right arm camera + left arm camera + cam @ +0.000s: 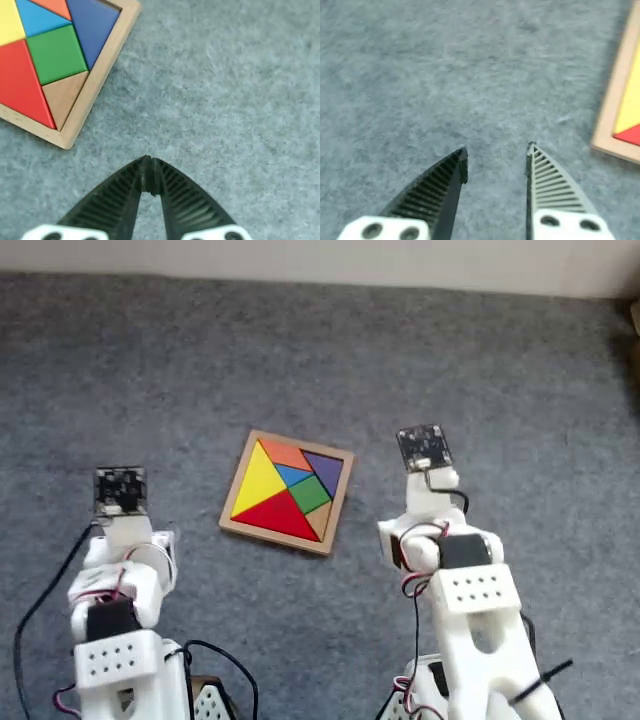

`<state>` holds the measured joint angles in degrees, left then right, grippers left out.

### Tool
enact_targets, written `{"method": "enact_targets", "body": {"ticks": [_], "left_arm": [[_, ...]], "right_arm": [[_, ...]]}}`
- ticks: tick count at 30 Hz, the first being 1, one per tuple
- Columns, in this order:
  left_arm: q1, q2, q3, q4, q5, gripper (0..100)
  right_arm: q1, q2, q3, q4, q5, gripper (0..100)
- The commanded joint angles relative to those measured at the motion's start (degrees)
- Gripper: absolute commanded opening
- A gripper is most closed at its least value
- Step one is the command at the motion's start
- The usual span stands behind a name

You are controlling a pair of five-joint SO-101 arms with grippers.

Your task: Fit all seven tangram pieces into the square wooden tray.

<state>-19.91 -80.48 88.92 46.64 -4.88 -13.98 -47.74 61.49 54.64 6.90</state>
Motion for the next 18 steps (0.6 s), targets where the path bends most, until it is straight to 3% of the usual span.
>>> {"method": "enact_targets", "body": {"ticks": [1,7,10,18], "left_arm": [[3.03,-6.73,2.24,0.35,-0.35,19],[8.4,-17.19,8.84,0.53,-0.44,19],[9.89,-20.97,8.48,5.98,-0.44,19],[11.12,-23.6,8.31,9.67,-0.44,19]], "right_arm": [[0.66,-4.88,2.07,-0.92,-0.79,0.5],[0.66,-12.53,9.27,-0.92,-0.53,0.5],[0.66,-17.63,13.85,-0.92,-0.53,0.5],[0.66,-36.7,28.88,-0.92,-0.53,0.5]]}}
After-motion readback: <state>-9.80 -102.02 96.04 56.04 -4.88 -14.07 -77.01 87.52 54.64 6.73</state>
